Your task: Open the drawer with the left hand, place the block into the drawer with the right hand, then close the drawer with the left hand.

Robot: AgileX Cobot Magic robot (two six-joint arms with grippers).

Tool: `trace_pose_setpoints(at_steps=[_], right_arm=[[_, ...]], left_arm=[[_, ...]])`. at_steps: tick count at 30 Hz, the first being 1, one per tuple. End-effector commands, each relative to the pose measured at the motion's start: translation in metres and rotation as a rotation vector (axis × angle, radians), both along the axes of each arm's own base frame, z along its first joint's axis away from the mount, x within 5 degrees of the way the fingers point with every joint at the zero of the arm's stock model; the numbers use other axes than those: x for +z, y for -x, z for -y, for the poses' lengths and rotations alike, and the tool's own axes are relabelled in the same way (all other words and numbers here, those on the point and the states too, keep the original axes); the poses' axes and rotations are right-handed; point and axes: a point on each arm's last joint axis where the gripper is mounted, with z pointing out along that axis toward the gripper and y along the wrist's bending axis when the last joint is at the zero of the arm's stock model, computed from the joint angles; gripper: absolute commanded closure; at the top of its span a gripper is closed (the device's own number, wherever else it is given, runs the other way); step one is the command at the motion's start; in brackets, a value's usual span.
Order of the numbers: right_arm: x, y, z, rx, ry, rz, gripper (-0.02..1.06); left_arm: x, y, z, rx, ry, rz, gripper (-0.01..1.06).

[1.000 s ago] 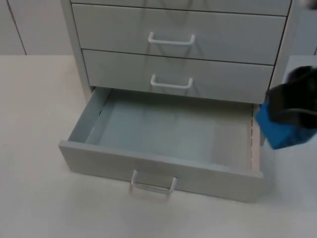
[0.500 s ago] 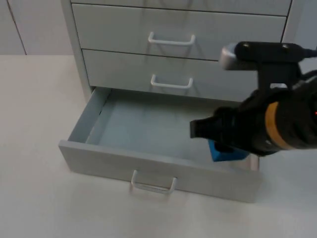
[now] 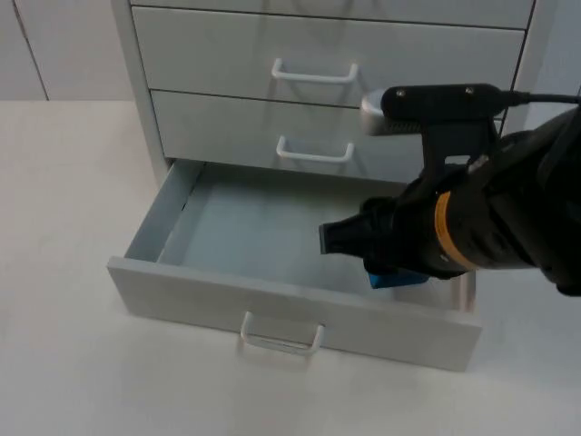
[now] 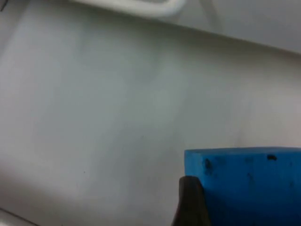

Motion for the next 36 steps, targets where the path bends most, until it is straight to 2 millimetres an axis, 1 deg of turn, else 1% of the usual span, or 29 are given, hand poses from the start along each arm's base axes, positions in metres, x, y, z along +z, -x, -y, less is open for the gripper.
trace_pose_setpoints(at_steps=[1,2,3,5,7,15,16,17,18,21,22,25,27,28,31,32,33,34,36], right_arm=[[0.002,-0.002,-0.001,-0.024,-0.03,0.008,0.59],[0.002,-0.002,-0.001,-0.024,-0.03,0.008,0.59],[0.002,-0.002,-0.001,-0.024,-0.03,0.008,0.52],[0.002,-0.002,-0.001,-0.029,-0.033,0.008,0.43],[0.002,-0.002,-0.001,-0.036,-0.04,0.007,0.42],[0.006,0.0,-0.003,-0.037,-0.056,0.008,0.42],[0.012,0.002,-0.003,-0.041,-0.082,0.006,0.42],[0.012,0.002,-0.003,-0.041,-0.082,0.006,0.42],[0.017,0.005,-0.004,-0.03,-0.091,0.012,0.42],[0.042,0.012,-0.004,0.053,-0.077,0.033,0.42],[0.042,0.012,-0.004,0.053,-0.077,0.033,0.42],[0.063,0.024,0.006,0.072,-0.062,-0.034,0.42],[0.076,0.032,0.012,0.139,-0.015,-0.058,0.42],[0.076,0.032,0.012,0.139,-0.015,-0.058,0.42],[0.092,0.046,0.024,0.202,0.022,-0.102,0.42],[0.095,0.052,0.03,0.21,0.022,-0.112,0.42],[0.095,0.052,0.03,0.21,0.022,-0.112,0.42],[0.098,0.057,0.035,0.215,0.015,-0.112,0.42],[0.097,0.07,0.051,0.215,0.004,-0.128,0.42]], left_arm=[[0.0,0.001,0.0,0.002,0.013,0.013,0.0],[0.0,0.001,0.0,0.002,0.013,0.013,0.0],[0.0,0.001,0.0,0.002,0.013,0.013,0.0],[0.0,0.001,0.0,0.002,0.013,0.013,0.0],[0.001,0.0,0.0,0.002,0.013,0.015,0.0],[0.001,0.0,0.0,0.002,0.013,0.015,0.0],[0.001,0.0,0.0,0.002,0.011,0.016,0.0],[0.001,0.0,0.0,0.002,0.011,0.016,0.0],[0.001,0.0,0.0,0.002,0.011,0.016,0.0],[0.001,0.0,0.0,0.002,0.007,0.017,0.0],[0.001,0.0,0.0,0.002,0.007,0.017,0.0],[0.001,0.0,0.0,0.002,0.005,0.017,0.0],[0.001,0.0,0.0,0.003,0.003,0.017,0.0],[0.001,0.0,0.0,0.003,0.003,0.017,0.0],[0.001,0.0,0.0,0.003,0.003,0.017,0.0],[0.001,0.0,0.0,0.003,0.003,0.017,0.0],[0.001,0.0,0.0,0.003,0.003,0.017,0.0],[0.001,0.0,0.0,0.003,0.003,0.017,0.0],[0.001,0.0,0.0,0.003,0.003,0.017,0.0]])
